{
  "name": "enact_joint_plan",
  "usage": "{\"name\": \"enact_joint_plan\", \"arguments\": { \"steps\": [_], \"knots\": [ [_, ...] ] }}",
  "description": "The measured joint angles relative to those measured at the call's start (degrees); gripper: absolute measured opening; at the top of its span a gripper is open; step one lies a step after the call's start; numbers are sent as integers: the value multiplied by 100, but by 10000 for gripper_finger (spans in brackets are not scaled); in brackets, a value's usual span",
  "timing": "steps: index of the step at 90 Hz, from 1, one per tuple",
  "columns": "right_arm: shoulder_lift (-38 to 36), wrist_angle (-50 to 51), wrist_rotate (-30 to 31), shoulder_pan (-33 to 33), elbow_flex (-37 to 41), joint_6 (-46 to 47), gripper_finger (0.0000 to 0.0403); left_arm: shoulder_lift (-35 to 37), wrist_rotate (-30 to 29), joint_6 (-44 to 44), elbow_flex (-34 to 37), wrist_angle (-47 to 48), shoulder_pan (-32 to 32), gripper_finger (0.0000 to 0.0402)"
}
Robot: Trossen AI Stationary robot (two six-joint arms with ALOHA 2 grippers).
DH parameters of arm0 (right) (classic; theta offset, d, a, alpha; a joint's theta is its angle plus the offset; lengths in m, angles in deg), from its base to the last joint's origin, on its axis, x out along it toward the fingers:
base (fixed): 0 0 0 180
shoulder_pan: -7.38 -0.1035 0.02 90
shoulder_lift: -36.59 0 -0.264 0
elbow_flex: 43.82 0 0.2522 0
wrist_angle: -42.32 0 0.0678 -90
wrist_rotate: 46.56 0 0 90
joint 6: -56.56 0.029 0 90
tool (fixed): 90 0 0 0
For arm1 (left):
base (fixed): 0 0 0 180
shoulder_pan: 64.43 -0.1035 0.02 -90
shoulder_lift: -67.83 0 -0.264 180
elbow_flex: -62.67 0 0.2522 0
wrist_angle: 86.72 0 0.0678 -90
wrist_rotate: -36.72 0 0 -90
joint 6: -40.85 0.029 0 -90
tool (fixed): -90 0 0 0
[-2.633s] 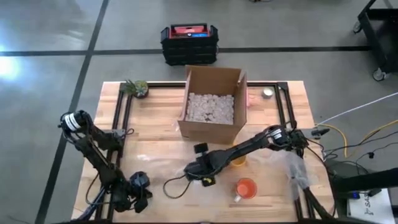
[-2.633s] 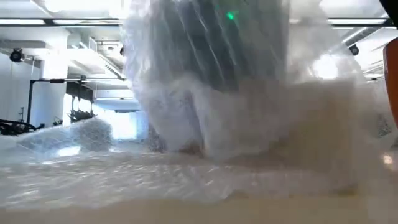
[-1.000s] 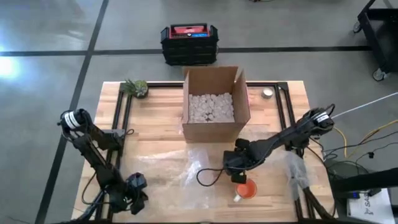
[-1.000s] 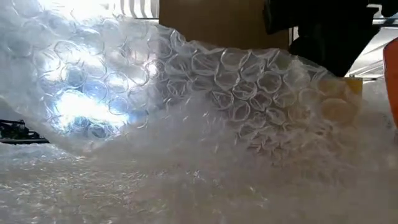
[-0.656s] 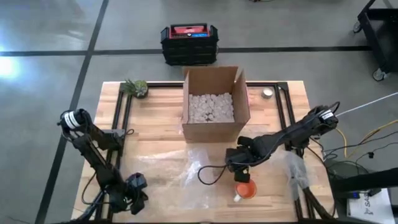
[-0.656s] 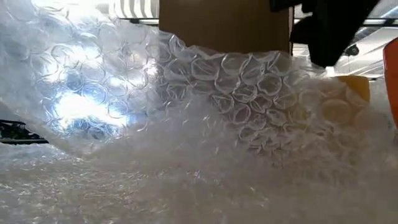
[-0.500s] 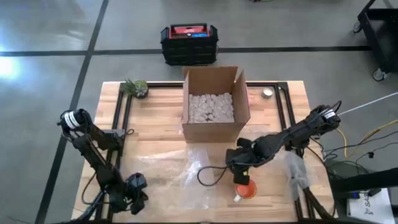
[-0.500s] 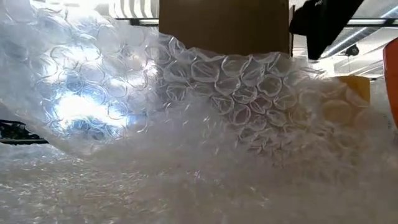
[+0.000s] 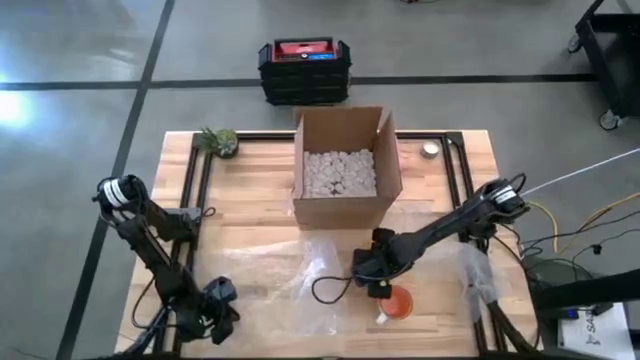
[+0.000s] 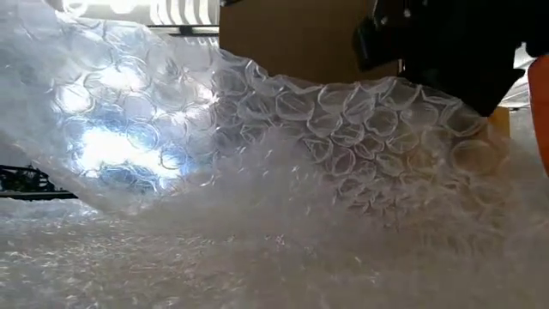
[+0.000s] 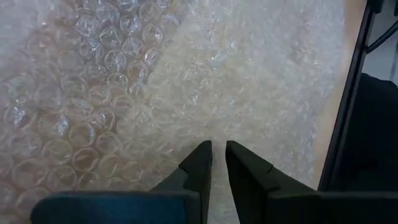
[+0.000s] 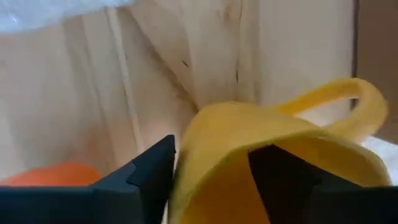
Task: Wrap mug
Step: Wrap the yellow mug with bubble wrap
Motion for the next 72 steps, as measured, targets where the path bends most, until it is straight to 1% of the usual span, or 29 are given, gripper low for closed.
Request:
{"name": "enact_joint_plan", "arguments": {
  "steps": [6,14,19,32,39,45,57,64,72],
  "knots": [
    [-5,22,-113,2,-2,-18,106,0,-31,1,-12,0,-1,36],
    [-97,95,-306,9,-4,-29,37,0,-41,87,-14,0,-1,36],
    [-179,227,-345,9,-99,-59,13,0,-70,159,-14,-2,-1,36],
    [-374,465,-324,-5,-731,-125,21,0,-89,214,-14,-1,-10,36],
    [-363,284,-306,-49,-1164,-413,13,0,-89,214,-14,-3,-35,36],
    [-306,-210,-269,-71,-1403,-812,6,1,-91,216,-14,-5,-46,36],
    [6,-1677,-237,-97,-1613,-1496,7,2,-118,317,-14,-2,-104,36],
    [362,-2094,-151,-87,-1861,-1797,7,2,-222,386,-14,-5,-146,36],
    [900,-2346,-30,-66,-2396,-2176,7,2,-357,414,-16,-17,-182,36]
  ]
}}
